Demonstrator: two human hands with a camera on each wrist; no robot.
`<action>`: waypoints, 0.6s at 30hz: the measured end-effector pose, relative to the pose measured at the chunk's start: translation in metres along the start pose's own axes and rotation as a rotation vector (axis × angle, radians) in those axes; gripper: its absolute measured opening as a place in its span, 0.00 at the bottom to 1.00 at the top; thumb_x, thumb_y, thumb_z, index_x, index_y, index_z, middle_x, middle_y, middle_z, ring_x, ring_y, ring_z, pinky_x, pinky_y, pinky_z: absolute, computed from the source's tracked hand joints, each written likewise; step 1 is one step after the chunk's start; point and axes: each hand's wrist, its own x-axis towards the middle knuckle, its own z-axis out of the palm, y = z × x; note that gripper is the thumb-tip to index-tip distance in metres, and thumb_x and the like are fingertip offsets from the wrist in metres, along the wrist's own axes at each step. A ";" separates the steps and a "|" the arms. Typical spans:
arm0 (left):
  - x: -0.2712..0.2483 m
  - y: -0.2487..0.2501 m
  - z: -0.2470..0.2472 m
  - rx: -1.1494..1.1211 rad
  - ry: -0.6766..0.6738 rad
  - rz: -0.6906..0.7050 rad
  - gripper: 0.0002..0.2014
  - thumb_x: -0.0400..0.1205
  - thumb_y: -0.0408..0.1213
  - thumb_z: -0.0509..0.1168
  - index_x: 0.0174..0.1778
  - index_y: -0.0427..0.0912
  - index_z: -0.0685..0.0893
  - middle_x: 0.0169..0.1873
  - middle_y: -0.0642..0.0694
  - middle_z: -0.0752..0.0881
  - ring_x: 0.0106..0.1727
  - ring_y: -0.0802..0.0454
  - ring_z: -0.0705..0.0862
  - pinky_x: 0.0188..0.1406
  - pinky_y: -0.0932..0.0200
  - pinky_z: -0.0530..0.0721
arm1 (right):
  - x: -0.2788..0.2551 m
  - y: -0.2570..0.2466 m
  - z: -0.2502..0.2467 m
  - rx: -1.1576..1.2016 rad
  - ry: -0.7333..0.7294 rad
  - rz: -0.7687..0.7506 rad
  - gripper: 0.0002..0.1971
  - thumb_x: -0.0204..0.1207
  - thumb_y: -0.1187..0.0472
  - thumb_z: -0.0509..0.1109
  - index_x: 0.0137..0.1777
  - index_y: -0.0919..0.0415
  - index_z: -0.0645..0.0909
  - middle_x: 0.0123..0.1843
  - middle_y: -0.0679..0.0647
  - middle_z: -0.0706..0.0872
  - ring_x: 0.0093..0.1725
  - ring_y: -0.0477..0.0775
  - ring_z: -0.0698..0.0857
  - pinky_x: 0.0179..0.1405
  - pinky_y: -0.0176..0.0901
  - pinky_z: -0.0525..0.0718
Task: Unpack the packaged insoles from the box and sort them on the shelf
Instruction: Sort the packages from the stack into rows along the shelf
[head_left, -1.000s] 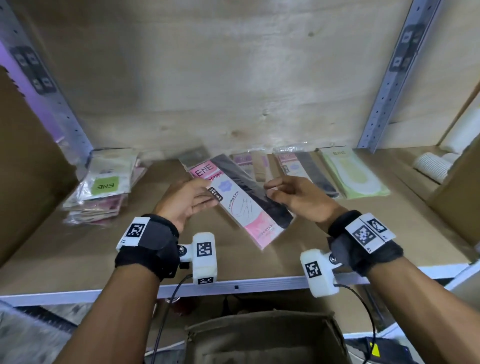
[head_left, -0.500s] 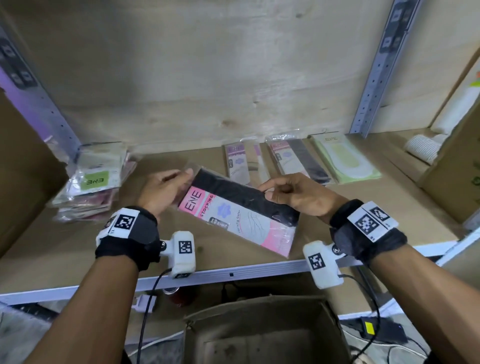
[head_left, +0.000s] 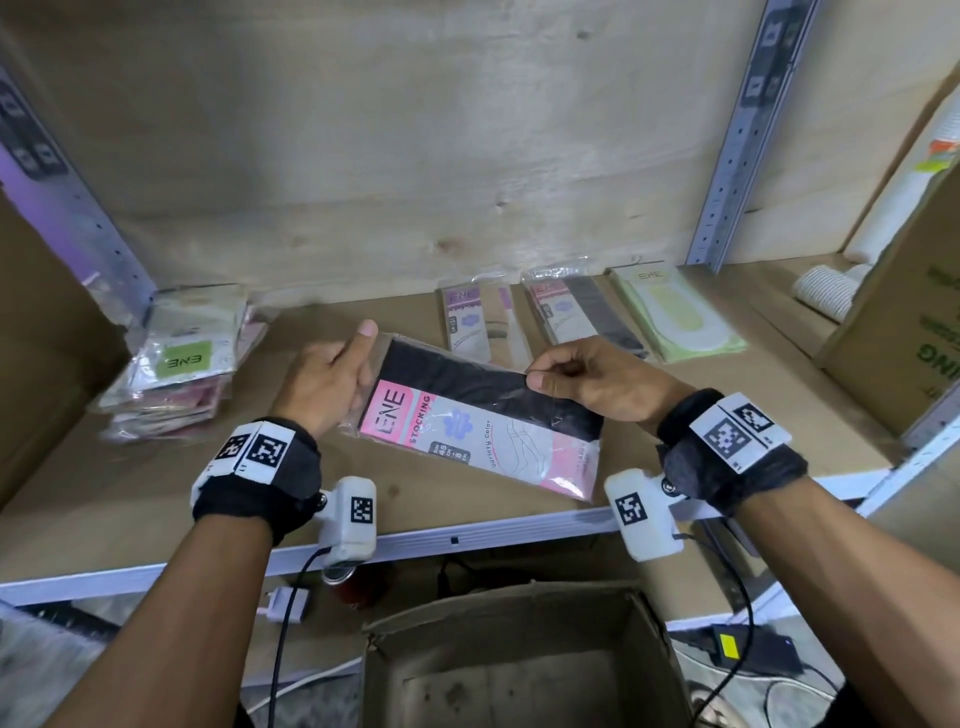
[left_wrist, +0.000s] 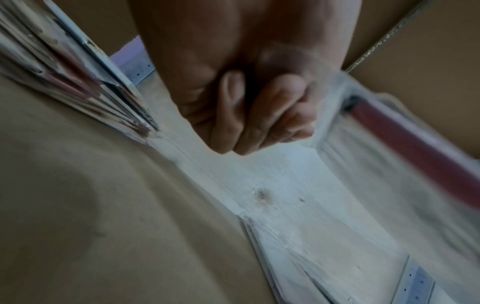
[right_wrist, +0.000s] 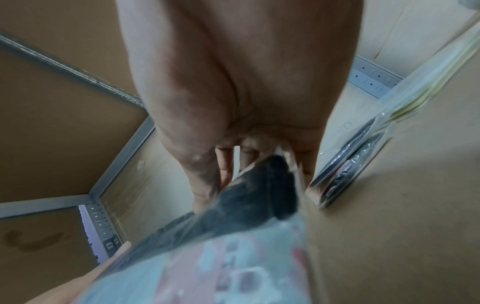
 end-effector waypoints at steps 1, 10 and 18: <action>-0.001 0.002 0.001 0.008 -0.003 0.011 0.32 0.85 0.66 0.52 0.25 0.45 0.76 0.13 0.53 0.79 0.14 0.63 0.75 0.22 0.65 0.70 | 0.000 0.000 -0.001 -0.012 0.003 -0.002 0.06 0.79 0.58 0.73 0.49 0.58 0.90 0.44 0.45 0.91 0.44 0.35 0.87 0.51 0.26 0.80; -0.002 0.014 0.016 -0.548 -0.077 -0.136 0.22 0.85 0.59 0.61 0.43 0.42 0.80 0.31 0.41 0.87 0.30 0.46 0.89 0.25 0.61 0.84 | 0.004 -0.003 -0.005 -0.019 0.069 0.027 0.03 0.80 0.56 0.72 0.46 0.53 0.87 0.44 0.49 0.89 0.49 0.51 0.86 0.57 0.43 0.82; 0.000 0.018 0.020 -0.676 -0.035 -0.081 0.19 0.86 0.41 0.66 0.74 0.46 0.79 0.58 0.46 0.86 0.48 0.45 0.87 0.51 0.59 0.87 | 0.009 0.000 -0.003 0.062 0.056 -0.065 0.05 0.82 0.58 0.70 0.48 0.56 0.87 0.43 0.49 0.87 0.46 0.46 0.83 0.54 0.40 0.79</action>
